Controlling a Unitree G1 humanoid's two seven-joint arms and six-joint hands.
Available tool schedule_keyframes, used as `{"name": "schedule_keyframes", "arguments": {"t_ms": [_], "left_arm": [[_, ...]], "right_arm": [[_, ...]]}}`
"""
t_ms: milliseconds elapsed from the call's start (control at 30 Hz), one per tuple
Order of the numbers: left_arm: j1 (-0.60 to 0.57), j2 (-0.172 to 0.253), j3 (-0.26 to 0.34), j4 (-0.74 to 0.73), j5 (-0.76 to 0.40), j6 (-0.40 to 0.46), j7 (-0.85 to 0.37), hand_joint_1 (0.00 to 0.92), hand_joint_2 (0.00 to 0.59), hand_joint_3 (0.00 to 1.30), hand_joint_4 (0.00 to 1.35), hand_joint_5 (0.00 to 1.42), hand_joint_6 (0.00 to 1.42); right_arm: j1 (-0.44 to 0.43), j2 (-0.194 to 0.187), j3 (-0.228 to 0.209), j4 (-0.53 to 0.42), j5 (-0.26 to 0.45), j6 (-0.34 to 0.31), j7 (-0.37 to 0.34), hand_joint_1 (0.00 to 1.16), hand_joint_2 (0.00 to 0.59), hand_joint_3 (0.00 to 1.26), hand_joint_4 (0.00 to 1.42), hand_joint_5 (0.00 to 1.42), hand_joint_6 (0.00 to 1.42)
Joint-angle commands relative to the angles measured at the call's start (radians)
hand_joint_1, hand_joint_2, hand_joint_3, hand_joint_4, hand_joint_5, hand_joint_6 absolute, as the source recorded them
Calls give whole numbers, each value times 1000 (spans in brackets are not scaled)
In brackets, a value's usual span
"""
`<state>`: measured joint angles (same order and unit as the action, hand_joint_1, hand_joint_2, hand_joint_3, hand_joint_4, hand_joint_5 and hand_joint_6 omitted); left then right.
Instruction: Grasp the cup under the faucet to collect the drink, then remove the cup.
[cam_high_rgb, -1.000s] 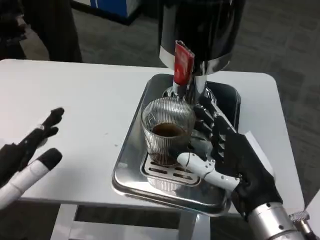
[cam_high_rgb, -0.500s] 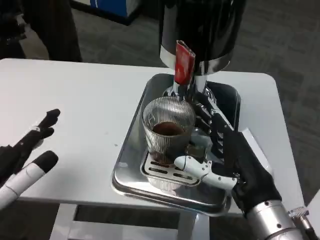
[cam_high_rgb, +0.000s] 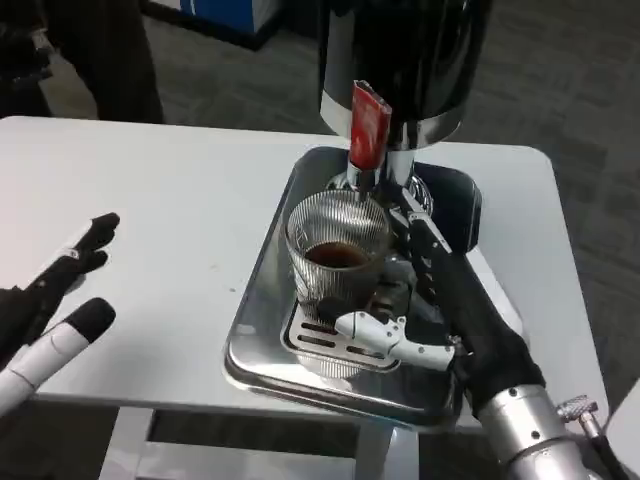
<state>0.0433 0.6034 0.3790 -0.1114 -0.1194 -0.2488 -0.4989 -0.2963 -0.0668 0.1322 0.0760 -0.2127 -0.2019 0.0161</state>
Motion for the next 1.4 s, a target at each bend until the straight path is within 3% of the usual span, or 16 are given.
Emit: {"name": "schedule_keyframes", "arguments": {"t_ms": [33,633,1067,1400], "left_arm": [[7,1,0,-17,-9,12,8,0,44,36,0,27,0],[24,3,12,-29,-8,18,9,0,44,37,0,39,0],[39,6,25,-32,-11,18,10,0,44,43,0,40,0],[46,1,33,-34,-9,20,10,0,44,46,0,40,0]], "right_arm": [[-19,-3,-6,32,-6,-30,-19,794,148,54,128,158,290],[-90,5,-8,141,7,-46,-31,784,143,110,227,232,269],[-150,23,-9,236,14,-57,-30,776,151,99,230,252,261],[-165,37,4,255,5,-58,-37,763,148,85,220,250,255]]}}
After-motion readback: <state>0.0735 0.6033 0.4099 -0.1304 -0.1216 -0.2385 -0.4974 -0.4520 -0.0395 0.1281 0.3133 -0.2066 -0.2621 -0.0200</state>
